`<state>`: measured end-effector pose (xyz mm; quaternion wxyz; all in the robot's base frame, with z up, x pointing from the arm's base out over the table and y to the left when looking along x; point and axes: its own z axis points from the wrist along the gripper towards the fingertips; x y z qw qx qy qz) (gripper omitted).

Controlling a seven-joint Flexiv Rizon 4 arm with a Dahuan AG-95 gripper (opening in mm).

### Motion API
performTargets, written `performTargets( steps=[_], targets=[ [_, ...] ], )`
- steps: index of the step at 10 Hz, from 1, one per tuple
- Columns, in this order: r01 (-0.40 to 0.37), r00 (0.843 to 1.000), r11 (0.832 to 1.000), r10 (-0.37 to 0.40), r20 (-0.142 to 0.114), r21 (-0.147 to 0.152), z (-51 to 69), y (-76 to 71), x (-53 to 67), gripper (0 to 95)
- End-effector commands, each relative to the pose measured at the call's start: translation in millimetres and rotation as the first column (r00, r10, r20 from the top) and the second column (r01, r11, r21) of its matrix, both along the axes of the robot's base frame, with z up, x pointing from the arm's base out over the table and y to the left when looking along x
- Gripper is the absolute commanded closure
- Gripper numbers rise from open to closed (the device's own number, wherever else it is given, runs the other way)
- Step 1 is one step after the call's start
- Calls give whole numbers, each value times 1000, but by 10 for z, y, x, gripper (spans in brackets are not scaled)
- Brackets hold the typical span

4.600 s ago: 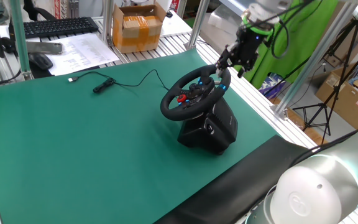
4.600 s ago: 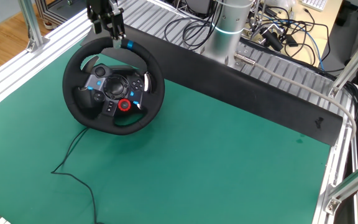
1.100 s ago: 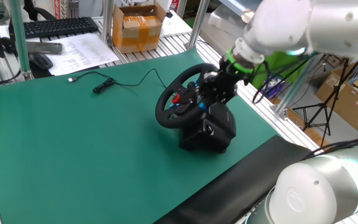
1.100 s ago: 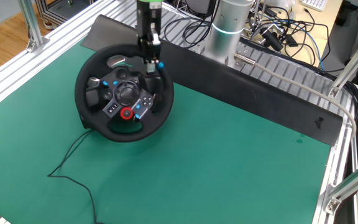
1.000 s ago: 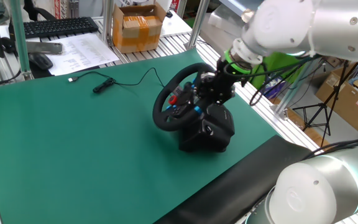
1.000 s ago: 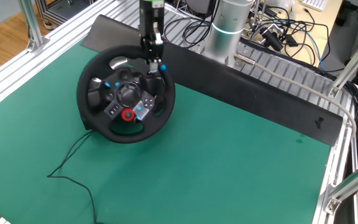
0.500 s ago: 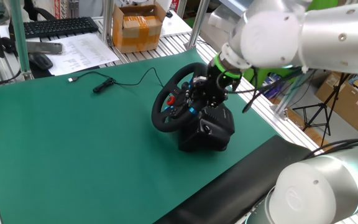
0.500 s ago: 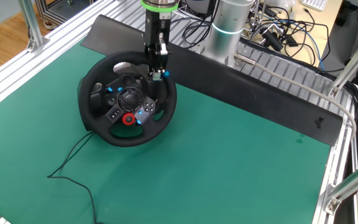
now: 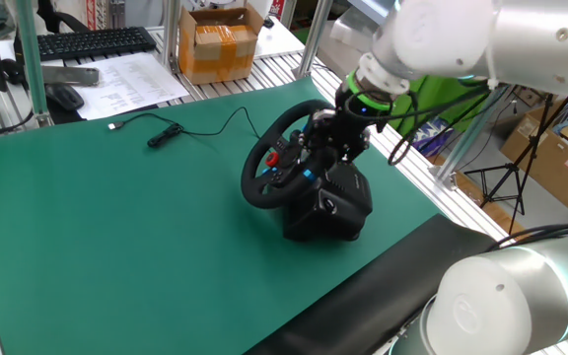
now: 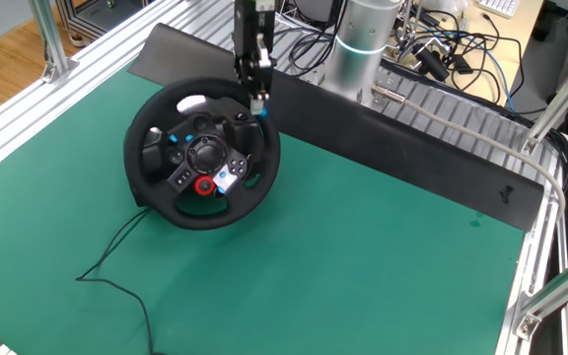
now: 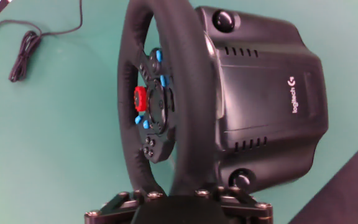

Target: Rotate the steering wheel 90 degrees clockwise

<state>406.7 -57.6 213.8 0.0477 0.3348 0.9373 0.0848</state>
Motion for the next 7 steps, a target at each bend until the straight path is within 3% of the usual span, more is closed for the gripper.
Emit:
performTargets(
  steps=[1,2,7],
  targets=[
    [-42,999,999,41,-20,-20,59,-20,-7,0],
    [-63,998,997,62,-30,-37,101,-33,-20,0],
    [-118,993,991,116,-38,-57,252,-171,-23,0]
  ],
)
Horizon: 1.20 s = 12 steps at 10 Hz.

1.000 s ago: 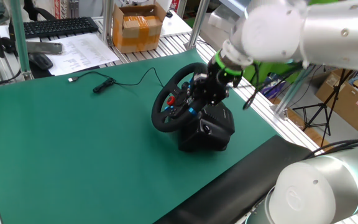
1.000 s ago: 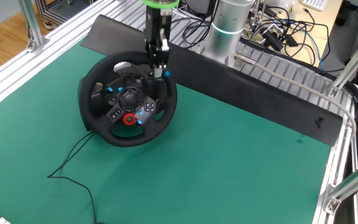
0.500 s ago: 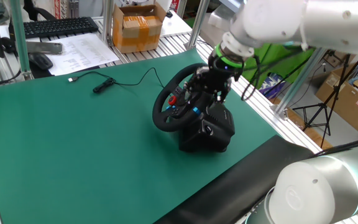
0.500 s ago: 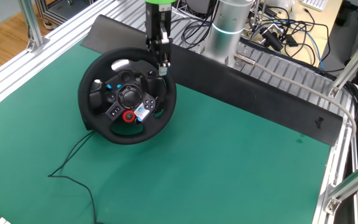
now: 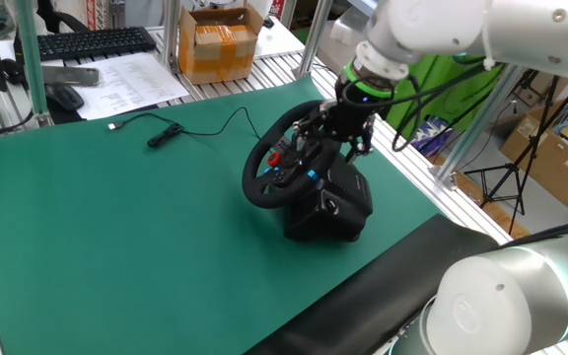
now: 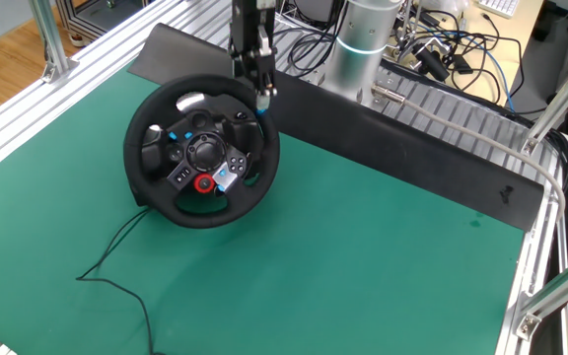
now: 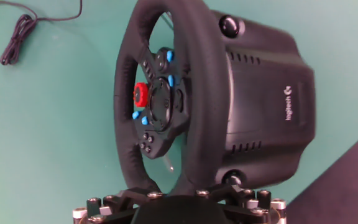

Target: Rotate the steering wheel 90 degrees clockwise

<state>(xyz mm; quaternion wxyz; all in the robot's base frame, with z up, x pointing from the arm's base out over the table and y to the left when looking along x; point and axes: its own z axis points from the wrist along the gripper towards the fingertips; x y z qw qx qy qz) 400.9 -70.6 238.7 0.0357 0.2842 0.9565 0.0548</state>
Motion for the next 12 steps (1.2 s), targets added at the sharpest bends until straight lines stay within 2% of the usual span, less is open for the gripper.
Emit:
performTargets(
  steps=[1,7,9,11,12],
  targets=[
    [-20,1000,1000,20,0,-3,16,-85,50,0],
    [-78,997,997,79,3,-13,101,-391,267,0],
    [-105,994,994,105,7,-15,81,-509,359,0],
    [-122,992,992,123,13,-15,36,-604,402,0],
    [-128,992,992,128,15,-13,19,-631,414,190]
  ],
)
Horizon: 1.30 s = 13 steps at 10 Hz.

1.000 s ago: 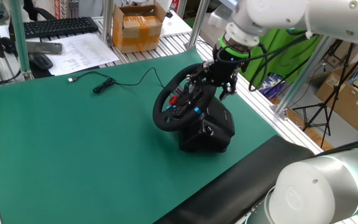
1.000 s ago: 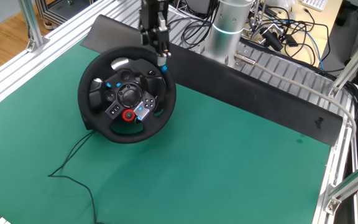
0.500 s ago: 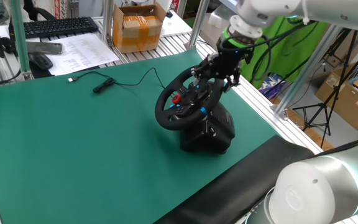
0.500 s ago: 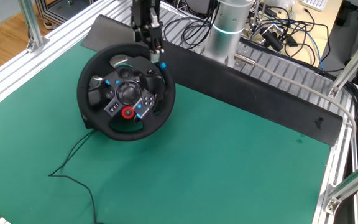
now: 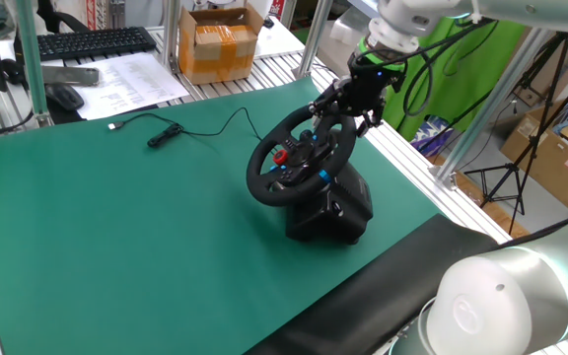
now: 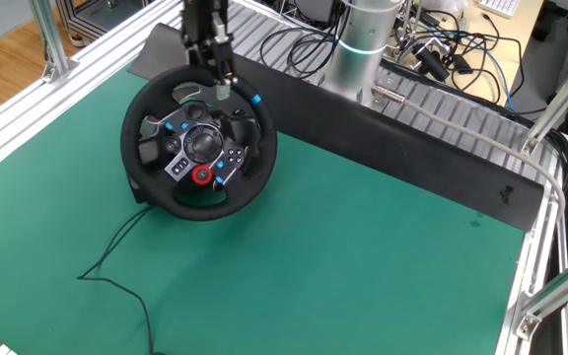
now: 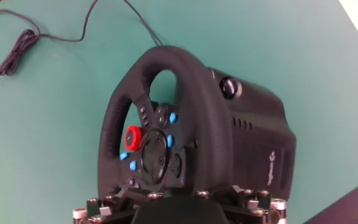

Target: Rotate the steering wheel 90 degrees clockwise

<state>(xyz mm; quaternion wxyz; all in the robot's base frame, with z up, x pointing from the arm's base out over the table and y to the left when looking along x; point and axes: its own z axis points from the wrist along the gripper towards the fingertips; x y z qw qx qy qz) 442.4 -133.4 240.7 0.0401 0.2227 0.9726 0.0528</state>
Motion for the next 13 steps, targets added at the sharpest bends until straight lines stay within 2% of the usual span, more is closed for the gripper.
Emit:
performTargets(
  steps=[1,2,3,4,5,7,9,13],
  targets=[
    [-7,1000,1000,7,4,2,-6,-1,2,380],
    [-4,1000,1000,4,16,23,-14,-9,6,950],
    [-4,1000,999,3,17,49,-20,-19,11,950],
    [-9,1000,999,9,19,50,-33,-40,19,950],
    [-26,999,999,25,27,43,-65,-96,39,950],
    [-33,999,999,32,27,34,-94,-149,56,950],
    [-40,999,999,40,29,0,-97,-145,47,950],
    [-31,999,1000,31,36,-1,-123,-130,-9,950]
  ],
)
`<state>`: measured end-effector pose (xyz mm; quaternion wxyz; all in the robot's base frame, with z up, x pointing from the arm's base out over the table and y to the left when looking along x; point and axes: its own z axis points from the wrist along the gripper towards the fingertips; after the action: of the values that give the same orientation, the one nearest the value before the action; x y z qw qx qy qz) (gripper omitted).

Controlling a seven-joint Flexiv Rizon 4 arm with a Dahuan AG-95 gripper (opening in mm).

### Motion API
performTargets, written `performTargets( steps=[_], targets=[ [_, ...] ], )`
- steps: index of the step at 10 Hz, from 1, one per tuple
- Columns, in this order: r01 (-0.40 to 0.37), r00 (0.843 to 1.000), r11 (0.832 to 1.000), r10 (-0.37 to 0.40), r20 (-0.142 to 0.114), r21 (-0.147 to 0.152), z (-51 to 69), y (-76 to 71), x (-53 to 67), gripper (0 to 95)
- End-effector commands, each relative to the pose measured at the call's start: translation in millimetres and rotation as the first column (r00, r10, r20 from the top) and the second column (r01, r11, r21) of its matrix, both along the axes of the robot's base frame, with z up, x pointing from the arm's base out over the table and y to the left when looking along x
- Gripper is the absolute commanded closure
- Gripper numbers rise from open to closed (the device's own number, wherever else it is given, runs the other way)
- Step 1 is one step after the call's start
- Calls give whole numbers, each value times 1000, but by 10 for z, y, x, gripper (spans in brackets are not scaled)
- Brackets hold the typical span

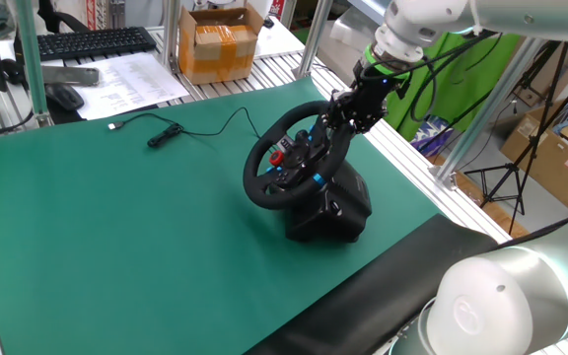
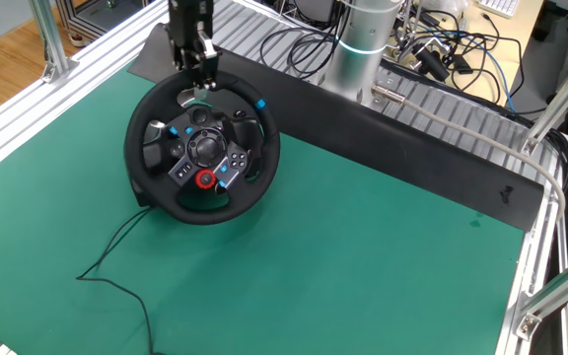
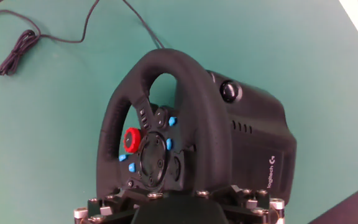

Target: Rotate the steering wheel 90 degrees clockwise

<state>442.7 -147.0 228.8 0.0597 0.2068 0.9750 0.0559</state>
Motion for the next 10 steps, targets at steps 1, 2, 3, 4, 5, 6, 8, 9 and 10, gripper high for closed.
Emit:
performTargets(
  steps=[1,2,3,4,5,6,8,9,10],
  targets=[
    [4,1000,1000,-4,0,3,-23,12,-51,950],
    [7,1000,1000,-7,1,5,-42,18,-86,950],
    [10,1000,1000,-10,1,6,-66,25,-126,950],
    [11,1000,1000,-11,2,6,-84,31,-154,950],
    [18,1000,1000,-18,6,7,-118,43,-190,950],
    [27,1000,1000,-27,8,6,-145,64,-215,950],
    [56,998,998,-56,0,21,-127,153,-253,950],
    [74,997,997,-74,-1,27,-108,214,-279,950],
    [86,996,996,-86,2,27,-127,273,-310,950]
  ],
)
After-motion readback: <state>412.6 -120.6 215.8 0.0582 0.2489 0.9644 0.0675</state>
